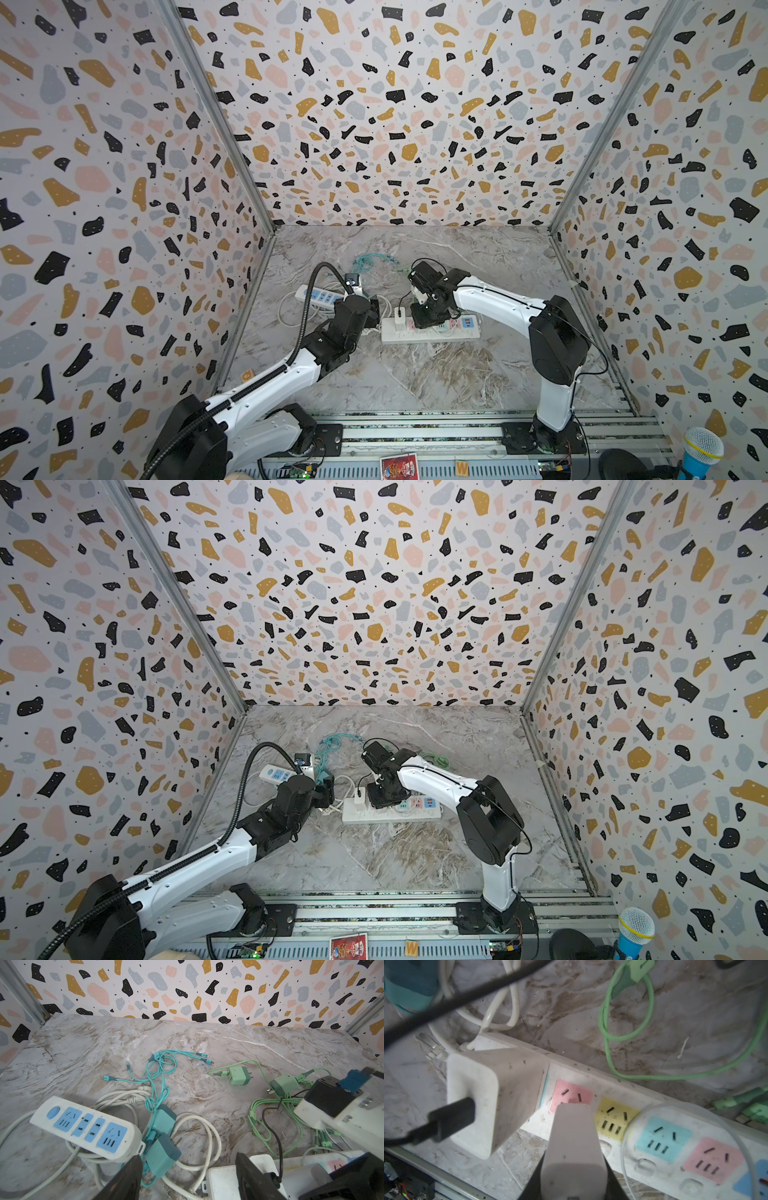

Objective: Insert plugs into power strip
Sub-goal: Insert the plug into the socket.

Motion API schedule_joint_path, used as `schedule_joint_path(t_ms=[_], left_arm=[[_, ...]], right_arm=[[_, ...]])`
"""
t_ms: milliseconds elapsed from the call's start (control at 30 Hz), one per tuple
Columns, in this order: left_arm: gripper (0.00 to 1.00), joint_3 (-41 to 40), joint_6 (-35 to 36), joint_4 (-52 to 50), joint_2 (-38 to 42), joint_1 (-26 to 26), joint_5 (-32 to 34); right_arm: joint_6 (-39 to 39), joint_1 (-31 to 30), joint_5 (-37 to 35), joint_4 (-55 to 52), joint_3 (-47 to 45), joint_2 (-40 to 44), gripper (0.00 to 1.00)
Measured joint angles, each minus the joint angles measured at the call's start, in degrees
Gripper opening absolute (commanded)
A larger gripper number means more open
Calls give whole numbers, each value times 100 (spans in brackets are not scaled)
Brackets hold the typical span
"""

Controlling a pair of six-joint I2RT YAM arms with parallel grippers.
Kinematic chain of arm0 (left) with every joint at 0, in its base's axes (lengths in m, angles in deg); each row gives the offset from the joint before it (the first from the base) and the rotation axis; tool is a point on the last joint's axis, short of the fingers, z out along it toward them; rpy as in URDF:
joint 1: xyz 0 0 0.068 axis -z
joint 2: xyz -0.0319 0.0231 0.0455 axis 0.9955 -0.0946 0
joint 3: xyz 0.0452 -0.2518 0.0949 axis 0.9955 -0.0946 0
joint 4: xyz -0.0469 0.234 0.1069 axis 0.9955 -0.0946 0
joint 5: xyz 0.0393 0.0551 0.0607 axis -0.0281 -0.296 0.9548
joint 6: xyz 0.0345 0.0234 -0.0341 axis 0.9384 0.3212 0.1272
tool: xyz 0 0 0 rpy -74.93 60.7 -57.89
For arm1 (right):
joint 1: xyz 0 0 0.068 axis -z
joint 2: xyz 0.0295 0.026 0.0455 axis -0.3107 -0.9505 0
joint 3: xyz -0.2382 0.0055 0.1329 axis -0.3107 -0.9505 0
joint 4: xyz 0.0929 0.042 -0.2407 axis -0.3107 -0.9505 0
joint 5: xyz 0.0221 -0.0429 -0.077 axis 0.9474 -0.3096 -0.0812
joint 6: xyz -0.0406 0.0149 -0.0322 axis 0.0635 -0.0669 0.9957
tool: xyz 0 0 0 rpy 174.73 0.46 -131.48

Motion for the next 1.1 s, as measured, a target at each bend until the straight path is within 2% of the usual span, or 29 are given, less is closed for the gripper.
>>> schedule_joint_path(t_ms=[1100], left_arm=[[74, -260, 2, 37, 271, -76, 155]], right_arm=[[-85, -68, 151, -531, 463, -293, 29]])
